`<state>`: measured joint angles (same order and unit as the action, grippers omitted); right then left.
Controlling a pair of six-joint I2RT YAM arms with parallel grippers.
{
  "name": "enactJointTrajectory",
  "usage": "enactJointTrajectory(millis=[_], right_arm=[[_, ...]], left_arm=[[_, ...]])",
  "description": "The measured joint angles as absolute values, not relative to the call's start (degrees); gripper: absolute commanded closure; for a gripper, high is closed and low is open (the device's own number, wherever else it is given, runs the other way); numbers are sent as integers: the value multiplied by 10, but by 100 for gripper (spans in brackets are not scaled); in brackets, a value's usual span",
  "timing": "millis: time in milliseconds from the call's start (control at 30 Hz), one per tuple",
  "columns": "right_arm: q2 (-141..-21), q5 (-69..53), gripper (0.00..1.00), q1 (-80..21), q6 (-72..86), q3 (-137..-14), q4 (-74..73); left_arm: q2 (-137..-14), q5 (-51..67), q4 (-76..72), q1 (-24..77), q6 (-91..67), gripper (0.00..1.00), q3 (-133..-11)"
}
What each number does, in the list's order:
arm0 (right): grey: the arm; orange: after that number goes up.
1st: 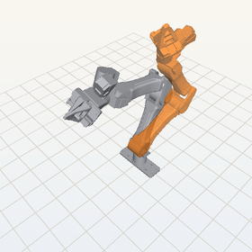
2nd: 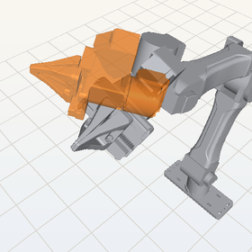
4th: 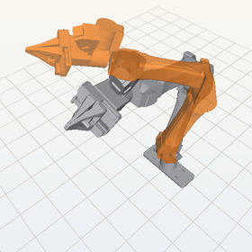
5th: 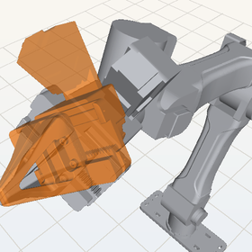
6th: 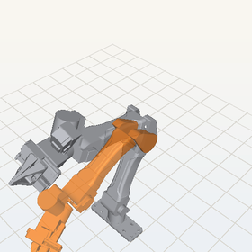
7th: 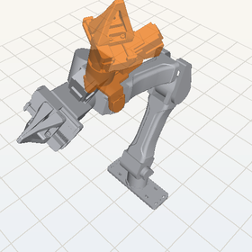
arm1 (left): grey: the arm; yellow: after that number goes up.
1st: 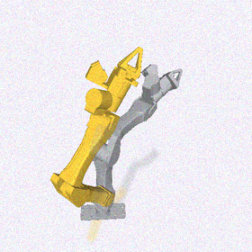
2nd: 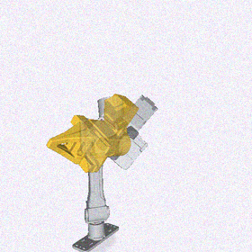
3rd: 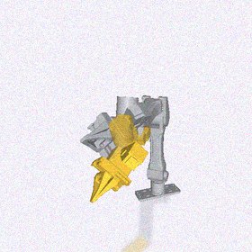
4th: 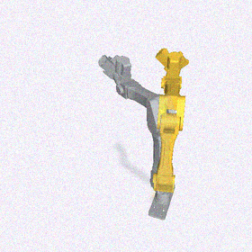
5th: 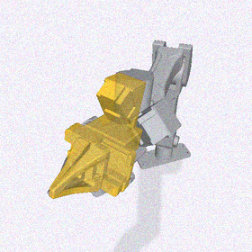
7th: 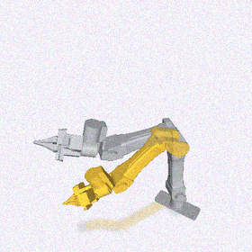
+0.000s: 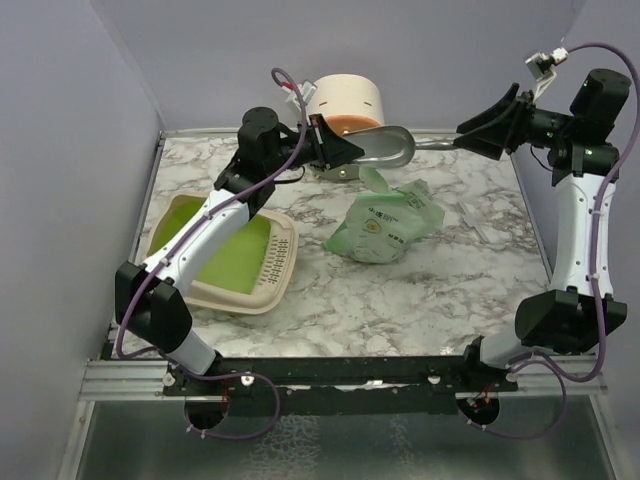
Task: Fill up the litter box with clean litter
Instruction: Pick up the spatula from the center of the board.
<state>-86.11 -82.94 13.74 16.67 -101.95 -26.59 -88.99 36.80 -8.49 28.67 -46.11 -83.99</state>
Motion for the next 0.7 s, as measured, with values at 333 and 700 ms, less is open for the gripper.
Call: enactJointTrajectory(millis=[333,700], right_arm=[[-854,-814,33,137,93,-978,-334],[-815,-818,46,137,62,-929,-360]], left_arm=[[-913,368,-83,314,-460,100,-853],[-934,368,-84,326,-457,100,-883]])
